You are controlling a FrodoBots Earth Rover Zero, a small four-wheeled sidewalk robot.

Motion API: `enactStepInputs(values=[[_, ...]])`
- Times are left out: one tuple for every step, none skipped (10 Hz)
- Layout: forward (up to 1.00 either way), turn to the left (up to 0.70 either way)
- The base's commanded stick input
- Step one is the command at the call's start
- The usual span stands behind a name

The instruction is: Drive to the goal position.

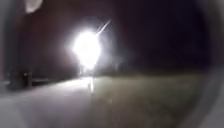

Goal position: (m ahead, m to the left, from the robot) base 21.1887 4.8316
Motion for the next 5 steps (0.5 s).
enactStepInputs(values=[[1.00, 0.40], [1.00, 0.40], [1.00, 0.40], [1.00, 0.39], [1.00, 0.32]])
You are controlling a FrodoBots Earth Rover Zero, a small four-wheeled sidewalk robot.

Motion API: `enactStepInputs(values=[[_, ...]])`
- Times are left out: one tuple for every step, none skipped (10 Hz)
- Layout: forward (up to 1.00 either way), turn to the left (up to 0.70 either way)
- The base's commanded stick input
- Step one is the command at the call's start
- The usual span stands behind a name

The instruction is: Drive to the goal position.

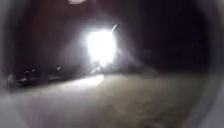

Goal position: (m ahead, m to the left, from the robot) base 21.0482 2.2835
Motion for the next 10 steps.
enactStepInputs(values=[[1.00, 0.18], [1.00, 0.02], [0.72, 0.00], [0.00, 0.00], [0.00, 0.00], [0.00, 0.00], [0.00, 0.00], [0.00, 0.00], [0.00, 0.00], [0.06, 0.00]])
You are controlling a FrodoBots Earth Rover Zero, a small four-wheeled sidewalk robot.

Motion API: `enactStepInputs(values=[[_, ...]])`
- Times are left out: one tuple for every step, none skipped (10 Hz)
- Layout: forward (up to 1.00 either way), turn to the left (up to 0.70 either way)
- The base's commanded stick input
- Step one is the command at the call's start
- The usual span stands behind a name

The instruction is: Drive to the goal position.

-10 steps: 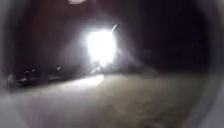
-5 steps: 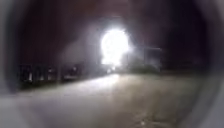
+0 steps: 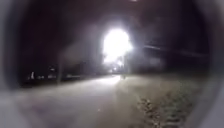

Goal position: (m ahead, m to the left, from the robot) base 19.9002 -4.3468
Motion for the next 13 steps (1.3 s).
enactStepInputs(values=[[0.81, 0.00], [0.99, 0.00], [1.00, 0.00], [1.00, 0.00], [1.00, 0.00], [1.00, 0.00], [1.00, 0.00], [1.00, 0.00], [1.00, 0.00], [1.00, 0.00], [1.00, 0.00], [1.00, 0.00], [1.00, 0.00]])
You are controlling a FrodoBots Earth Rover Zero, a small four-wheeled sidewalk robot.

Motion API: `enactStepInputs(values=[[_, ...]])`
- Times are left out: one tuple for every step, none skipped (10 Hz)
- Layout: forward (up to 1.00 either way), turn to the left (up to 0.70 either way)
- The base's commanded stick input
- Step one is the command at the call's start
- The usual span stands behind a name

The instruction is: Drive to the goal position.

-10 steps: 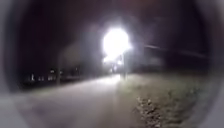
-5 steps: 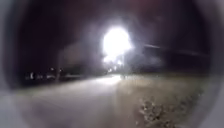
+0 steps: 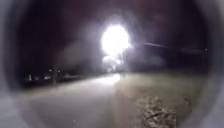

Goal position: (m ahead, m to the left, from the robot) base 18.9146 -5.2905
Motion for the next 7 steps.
enactStepInputs(values=[[1.00, 0.00], [1.00, 0.00], [1.00, 0.00], [1.00, 0.00], [1.00, 0.00], [1.00, 0.00], [1.00, 0.00]])
